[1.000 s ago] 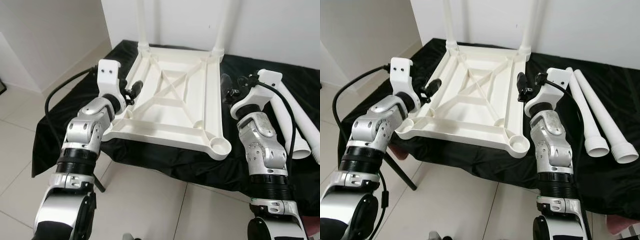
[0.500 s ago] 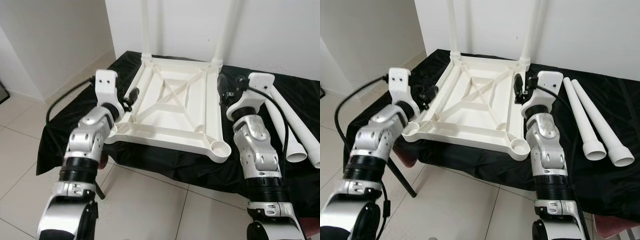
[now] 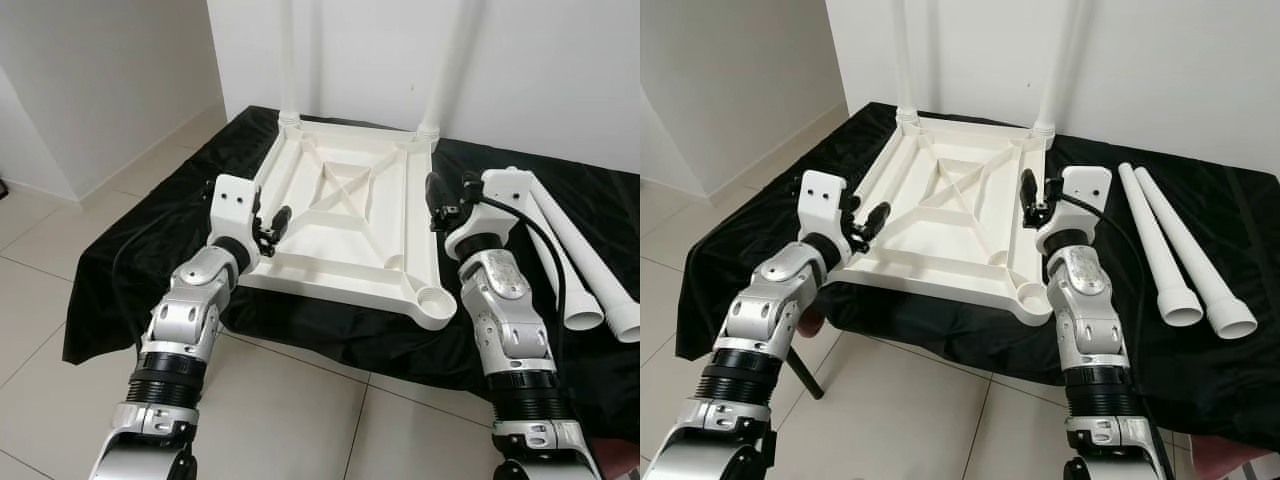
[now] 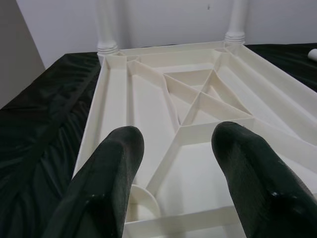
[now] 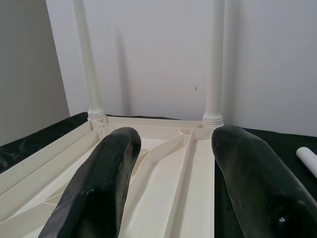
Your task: Building children table
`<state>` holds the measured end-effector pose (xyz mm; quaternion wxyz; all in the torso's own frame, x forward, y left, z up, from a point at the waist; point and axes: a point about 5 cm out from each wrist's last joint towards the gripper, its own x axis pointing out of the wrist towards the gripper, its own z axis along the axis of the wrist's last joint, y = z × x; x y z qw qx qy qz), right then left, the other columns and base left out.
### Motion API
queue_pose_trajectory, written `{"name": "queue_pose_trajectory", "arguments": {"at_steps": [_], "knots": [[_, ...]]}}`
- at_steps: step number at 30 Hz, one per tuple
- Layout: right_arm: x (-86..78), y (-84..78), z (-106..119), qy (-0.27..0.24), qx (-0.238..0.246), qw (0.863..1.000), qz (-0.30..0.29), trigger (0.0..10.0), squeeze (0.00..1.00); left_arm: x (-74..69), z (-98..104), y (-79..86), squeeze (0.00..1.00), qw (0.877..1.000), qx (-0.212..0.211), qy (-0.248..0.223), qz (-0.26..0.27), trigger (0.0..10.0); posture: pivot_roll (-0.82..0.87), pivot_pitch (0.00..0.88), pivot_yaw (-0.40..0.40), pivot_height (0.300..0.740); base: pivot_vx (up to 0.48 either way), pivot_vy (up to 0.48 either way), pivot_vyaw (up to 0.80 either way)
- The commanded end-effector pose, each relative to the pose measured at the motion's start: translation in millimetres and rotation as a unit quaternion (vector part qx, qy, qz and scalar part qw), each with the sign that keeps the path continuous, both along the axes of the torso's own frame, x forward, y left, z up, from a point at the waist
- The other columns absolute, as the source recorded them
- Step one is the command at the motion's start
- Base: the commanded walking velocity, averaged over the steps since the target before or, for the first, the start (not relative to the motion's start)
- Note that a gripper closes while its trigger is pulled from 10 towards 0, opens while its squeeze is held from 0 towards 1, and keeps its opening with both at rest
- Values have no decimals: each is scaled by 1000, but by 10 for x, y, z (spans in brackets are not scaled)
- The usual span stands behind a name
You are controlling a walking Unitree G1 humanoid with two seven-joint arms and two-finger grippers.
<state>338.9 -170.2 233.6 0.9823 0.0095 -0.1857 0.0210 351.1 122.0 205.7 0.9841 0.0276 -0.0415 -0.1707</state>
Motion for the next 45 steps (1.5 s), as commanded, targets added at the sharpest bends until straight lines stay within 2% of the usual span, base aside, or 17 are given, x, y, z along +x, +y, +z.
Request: {"name": "queue_pose_trajectory", "arguments": {"at_steps": [1,9,12,13,14,16,21,34,39,42,45], "knots": [[2,-11,-37,3,2,1000,-6,10000,0,5,-8,99,0,996,-2,-6,84,10000,-113,18,34,740,0,0,0],[-28,-19,-6,-7,-12,1000,-4,10000,0,29,77,33,0,997,7,-28,73,10000,-124,11,49,740,0,0,0],[-21,-88,-22,0,-17,1000,-20,10000,0,24,63,23,0,997,9,-24,67,10000,-127,14,53,740,0,0,0],[-4,-303,-14,10,-15,997,-70,10000,0,15,45,-10,0,998,23,-25,56,10000,-134,21,64,740,0,0,0],[-4,-303,-14,10,-15,997,-70,10000,0,15,45,-10,0,998,23,-25,56,10000,-134,21,64,740,0,0,0],[-1,-431,3,12,-12,995,-98,10000,0,7,39,-49,0,998,27,-24,48,10000,-136,23,69,740,0,0,0],[-6,-590,45,13,-16,991,-135,10000,0,11,71,-156,0,999,34,-31,30,10000,-140,31,82,740,0,0,0],[43,-591,65,22,-22,989,-146,10000,0,25,82,-145,0,998,54,-30,20,10000,-134,37,81,740,0,0,0],[28,-465,109,-3,-31,993,-111,10000,0,29,108,-143,0,998,41,-31,21,10000,-133,39,78,740,0,0,0],[-35,-244,168,-38,-39,997,-55,10000,0,39,148,-74,0,999,11,-34,37,10000,-134,39,75,740,0,0,0],[-33,-193,156,-36,-36,998,-49,10000,0,39,160,-45,0,999,1,-35,40,10000,-137,37,72,740,0,0,0]]}}
